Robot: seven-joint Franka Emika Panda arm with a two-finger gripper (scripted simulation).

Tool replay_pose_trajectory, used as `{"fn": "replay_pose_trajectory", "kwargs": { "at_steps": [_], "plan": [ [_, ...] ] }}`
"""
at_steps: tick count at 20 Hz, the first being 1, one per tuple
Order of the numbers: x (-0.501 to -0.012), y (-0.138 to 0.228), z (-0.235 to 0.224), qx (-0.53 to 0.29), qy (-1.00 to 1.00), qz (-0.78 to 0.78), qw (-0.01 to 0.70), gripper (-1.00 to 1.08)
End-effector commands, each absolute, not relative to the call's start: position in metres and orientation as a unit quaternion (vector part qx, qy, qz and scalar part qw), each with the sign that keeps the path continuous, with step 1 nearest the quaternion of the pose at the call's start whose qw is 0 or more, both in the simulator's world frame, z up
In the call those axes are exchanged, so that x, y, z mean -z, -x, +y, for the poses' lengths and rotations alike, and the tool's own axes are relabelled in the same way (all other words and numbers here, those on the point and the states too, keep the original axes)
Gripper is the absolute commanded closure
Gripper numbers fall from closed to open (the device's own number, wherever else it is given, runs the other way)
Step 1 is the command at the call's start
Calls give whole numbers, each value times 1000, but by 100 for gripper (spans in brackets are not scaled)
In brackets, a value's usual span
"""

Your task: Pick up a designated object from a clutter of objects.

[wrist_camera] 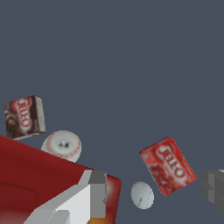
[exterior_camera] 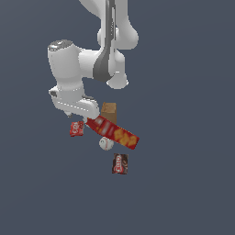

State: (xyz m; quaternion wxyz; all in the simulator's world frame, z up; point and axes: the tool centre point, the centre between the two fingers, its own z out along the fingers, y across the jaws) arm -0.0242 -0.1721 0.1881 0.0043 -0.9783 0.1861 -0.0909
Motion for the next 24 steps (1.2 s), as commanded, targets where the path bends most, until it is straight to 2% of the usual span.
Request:
{"fn": "replay_pose_trajectory", "kwargs": {
  "at_steps": [1,10,17,24],
  "plan": [
    [-98,85,-149,0,983,181,7,-92],
    [-73,112,-169,0,977,213,1,-92],
    [-74,109,-171,5,977,214,0,-92],
    [-51,112,-170,3,977,215,0,-92]
  ]
}}
